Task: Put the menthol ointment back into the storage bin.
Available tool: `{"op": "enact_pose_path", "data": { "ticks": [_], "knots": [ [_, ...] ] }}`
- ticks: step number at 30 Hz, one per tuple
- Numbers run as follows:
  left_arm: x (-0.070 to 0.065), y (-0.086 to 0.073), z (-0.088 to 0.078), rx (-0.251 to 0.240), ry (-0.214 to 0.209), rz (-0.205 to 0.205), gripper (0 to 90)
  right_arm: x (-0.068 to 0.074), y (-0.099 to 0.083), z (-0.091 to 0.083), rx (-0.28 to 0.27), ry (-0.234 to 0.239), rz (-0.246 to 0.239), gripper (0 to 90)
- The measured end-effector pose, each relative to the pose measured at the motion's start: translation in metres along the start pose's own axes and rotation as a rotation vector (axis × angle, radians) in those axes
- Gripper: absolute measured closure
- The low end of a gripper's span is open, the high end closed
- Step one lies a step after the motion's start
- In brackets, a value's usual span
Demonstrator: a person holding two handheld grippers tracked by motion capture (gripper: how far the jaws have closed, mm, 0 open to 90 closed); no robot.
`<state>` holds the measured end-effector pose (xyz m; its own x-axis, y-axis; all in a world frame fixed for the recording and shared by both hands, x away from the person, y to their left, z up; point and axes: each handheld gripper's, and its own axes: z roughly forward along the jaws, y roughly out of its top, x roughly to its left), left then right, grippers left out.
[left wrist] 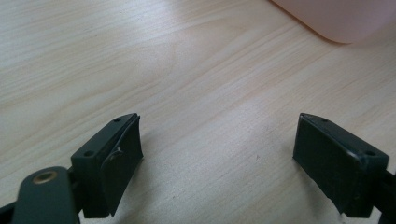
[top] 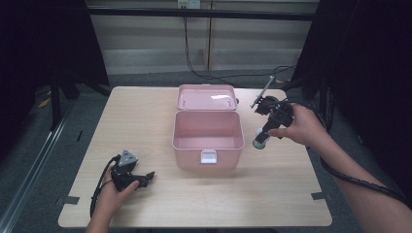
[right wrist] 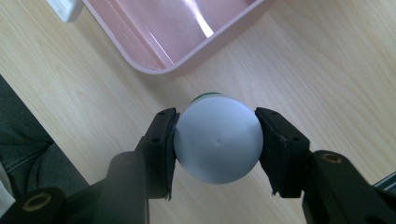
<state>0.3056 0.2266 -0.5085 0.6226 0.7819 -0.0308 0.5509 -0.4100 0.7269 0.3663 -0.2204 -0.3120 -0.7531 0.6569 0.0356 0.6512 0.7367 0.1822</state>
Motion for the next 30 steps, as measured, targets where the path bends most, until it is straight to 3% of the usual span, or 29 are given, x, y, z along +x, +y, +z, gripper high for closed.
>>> {"op": "enact_pose_path", "data": {
  "ticks": [18,30],
  "knots": [
    [0.001,0.000,-0.001,0.000,0.000,0.004,14.9,-0.001,0.033,-0.017,-0.011,0.008,0.029,50.6],
    [0.001,0.000,-0.001,-0.001,-0.002,-0.003,14.9,0.006,0.058,-0.013,0.009,0.007,0.039,50.6]
  ]
}}
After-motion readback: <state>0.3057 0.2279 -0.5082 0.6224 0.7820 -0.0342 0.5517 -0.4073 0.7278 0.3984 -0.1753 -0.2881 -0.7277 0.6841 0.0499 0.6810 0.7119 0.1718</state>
